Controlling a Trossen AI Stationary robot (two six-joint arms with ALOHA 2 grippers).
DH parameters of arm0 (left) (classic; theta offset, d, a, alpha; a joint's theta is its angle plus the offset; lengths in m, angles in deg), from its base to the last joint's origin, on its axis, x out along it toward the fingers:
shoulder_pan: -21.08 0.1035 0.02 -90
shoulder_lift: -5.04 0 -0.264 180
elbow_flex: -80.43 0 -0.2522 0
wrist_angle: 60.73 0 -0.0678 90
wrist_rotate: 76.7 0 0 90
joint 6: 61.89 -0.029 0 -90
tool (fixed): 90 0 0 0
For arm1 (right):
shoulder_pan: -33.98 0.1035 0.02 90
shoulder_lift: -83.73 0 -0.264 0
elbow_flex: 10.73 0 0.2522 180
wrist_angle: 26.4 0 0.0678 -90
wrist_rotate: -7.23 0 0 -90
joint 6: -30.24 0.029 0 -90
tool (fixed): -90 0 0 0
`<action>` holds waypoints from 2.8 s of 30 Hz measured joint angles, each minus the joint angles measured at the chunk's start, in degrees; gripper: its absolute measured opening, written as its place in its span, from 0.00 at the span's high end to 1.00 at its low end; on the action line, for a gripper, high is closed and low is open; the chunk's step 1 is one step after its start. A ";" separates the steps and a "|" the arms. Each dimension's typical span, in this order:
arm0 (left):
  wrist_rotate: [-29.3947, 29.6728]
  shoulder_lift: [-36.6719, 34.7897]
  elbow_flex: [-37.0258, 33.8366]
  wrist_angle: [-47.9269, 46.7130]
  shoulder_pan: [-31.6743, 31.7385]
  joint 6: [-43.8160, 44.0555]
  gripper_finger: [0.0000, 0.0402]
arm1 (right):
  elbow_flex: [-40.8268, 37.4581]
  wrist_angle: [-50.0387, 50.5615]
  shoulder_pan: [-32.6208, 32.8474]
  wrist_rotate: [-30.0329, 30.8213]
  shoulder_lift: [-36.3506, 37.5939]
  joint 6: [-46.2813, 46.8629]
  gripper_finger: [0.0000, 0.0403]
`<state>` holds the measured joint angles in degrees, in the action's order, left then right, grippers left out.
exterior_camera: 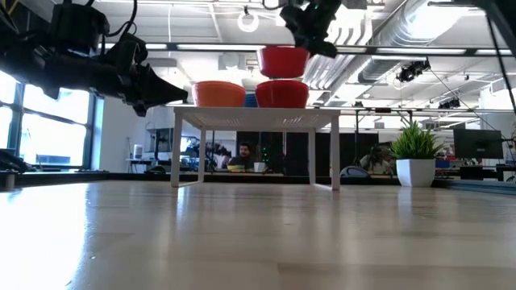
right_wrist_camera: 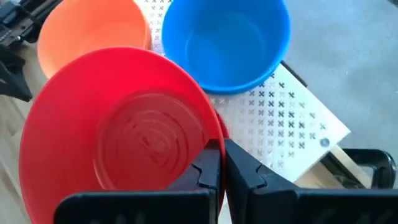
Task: Pick & Place Mini bowls
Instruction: Stack the red bowl on the red bowl on the shelf, then stack the orange bowl on the orange bowl on the shelf
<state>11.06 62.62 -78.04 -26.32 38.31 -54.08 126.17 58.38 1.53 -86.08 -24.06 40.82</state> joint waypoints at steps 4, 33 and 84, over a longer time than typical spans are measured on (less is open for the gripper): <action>-0.63 0.00 0.00 -0.12 0.02 0.00 1.00 | 2.37 1.23 -1.81 -2.34 -3.30 -0.47 0.99; -1.34 0.00 0.00 -0.12 0.00 0.17 1.00 | -4.84 -4.88 -2.06 -3.31 -3.52 -3.72 0.74; -1.97 -0.11 0.00 -1.78 0.00 -1.36 1.00 | -72.84 -25.03 76.63 17.02 42.75 63.96 0.79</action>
<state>9.10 62.51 -78.04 -28.11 38.31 -55.43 53.33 33.36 78.17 -69.06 18.70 104.78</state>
